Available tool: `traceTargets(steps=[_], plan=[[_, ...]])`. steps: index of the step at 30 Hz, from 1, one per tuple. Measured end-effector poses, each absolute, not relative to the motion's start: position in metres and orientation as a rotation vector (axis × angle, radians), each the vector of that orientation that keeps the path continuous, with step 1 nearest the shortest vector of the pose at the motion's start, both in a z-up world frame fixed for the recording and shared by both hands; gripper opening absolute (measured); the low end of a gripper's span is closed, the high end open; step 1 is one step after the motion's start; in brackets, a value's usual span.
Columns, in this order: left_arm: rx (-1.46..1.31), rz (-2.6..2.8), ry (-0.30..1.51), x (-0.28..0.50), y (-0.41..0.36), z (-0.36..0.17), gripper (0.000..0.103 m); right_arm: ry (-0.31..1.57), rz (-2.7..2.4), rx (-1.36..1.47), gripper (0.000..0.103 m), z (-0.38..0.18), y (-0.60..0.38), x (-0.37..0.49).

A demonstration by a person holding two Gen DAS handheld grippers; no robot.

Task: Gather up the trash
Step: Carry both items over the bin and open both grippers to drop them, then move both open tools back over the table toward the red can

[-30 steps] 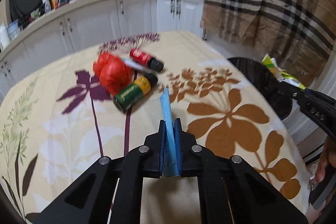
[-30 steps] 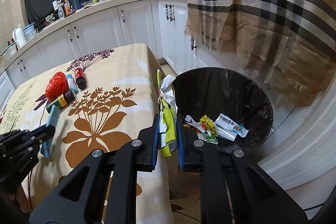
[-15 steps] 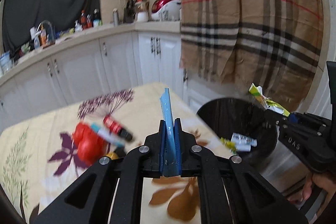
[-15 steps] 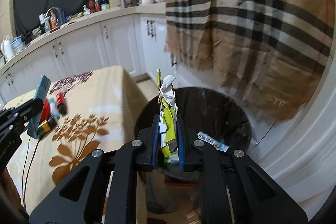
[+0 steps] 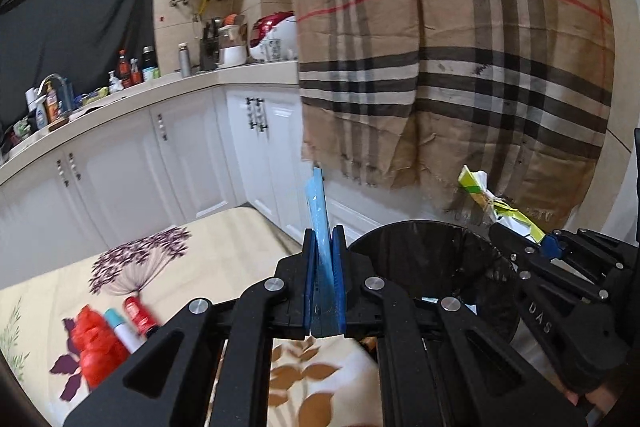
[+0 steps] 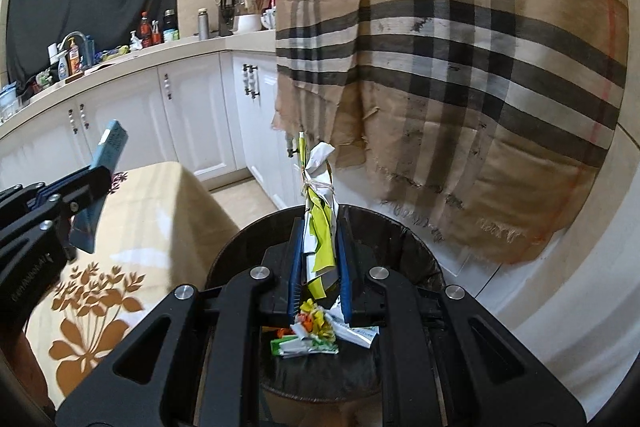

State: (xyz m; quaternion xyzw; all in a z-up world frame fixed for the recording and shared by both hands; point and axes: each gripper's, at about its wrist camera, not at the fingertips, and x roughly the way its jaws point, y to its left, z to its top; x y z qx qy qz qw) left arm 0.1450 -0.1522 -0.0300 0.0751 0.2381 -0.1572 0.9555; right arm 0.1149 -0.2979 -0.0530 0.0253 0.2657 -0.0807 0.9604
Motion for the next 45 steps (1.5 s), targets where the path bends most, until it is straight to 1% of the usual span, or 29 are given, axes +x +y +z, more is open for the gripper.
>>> traceTargets(steps=[9, 12, 14, 17, 18, 19, 20, 21, 25, 27, 29, 31, 35, 37, 42, 43, 45], plan=[[0.165, -0.353, 0.520, 0.171, -0.182, -0.041, 0.010, 0.557, -0.211, 0.069, 0.015, -0.069, -0.318, 0.134], [0.181, -0.360, 0.536, 0.178, -0.191, -0.045, 0.011, 0.563, -0.224, 0.055, 0.017, -0.074, -0.321, 0.141], [0.183, -0.359, 0.544, 0.182, -0.194, -0.048, 0.017, 0.566, -0.235, 0.053, 0.023, -0.077, -0.321, 0.145], [0.168, -0.356, 0.559, 0.185, -0.192, -0.050, 0.023, 0.568, -0.244, 0.059, 0.028, -0.078, -0.323, 0.146], [0.162, -0.354, 0.562, 0.186, -0.191, -0.050, 0.027, 0.569, -0.246, 0.059, 0.033, -0.079, -0.323, 0.146], [0.158, -0.351, 0.563, 0.186, -0.190, -0.050, 0.029, 0.568, -0.250, 0.057, 0.035, -0.079, -0.324, 0.146], [0.156, -0.347, 0.561, 0.185, -0.188, -0.049, 0.032, 0.568, -0.250, 0.056, 0.035, -0.079, -0.323, 0.146], [0.157, -0.342, 0.557, 0.185, -0.187, -0.049, 0.034, 0.568, -0.249, 0.056, 0.035, -0.079, -0.323, 0.146], [0.152, -0.317, 0.544, 0.180, -0.176, -0.042, 0.038, 0.563, -0.238, 0.058, 0.035, -0.073, -0.316, 0.144], [0.148, -0.295, 0.535, 0.177, -0.166, -0.037, 0.042, 0.559, -0.228, 0.060, 0.036, -0.069, -0.311, 0.143], [0.147, -0.278, 0.530, 0.175, -0.159, -0.033, 0.043, 0.554, -0.215, 0.059, 0.038, -0.064, -0.305, 0.142], [0.144, -0.249, 0.525, 0.171, -0.146, -0.029, 0.044, 0.547, -0.198, 0.062, 0.043, -0.060, -0.297, 0.141], [0.140, -0.202, 0.517, 0.162, -0.120, -0.023, 0.050, 0.537, -0.158, 0.049, 0.045, -0.050, -0.274, 0.139], [0.130, -0.168, 0.514, 0.157, -0.100, -0.020, 0.051, 0.536, -0.134, 0.047, 0.052, -0.046, -0.262, 0.138], [0.106, -0.066, 0.517, 0.142, -0.048, -0.016, 0.056, 0.525, -0.087, 0.026, 0.062, -0.039, -0.230, 0.138], [0.101, -0.050, 0.520, 0.140, -0.039, -0.016, 0.057, 0.524, -0.079, 0.018, 0.067, -0.038, -0.222, 0.138], [0.083, -0.014, 0.526, 0.134, -0.018, -0.017, 0.059, 0.530, -0.048, 0.000, 0.072, -0.037, -0.204, 0.141]])
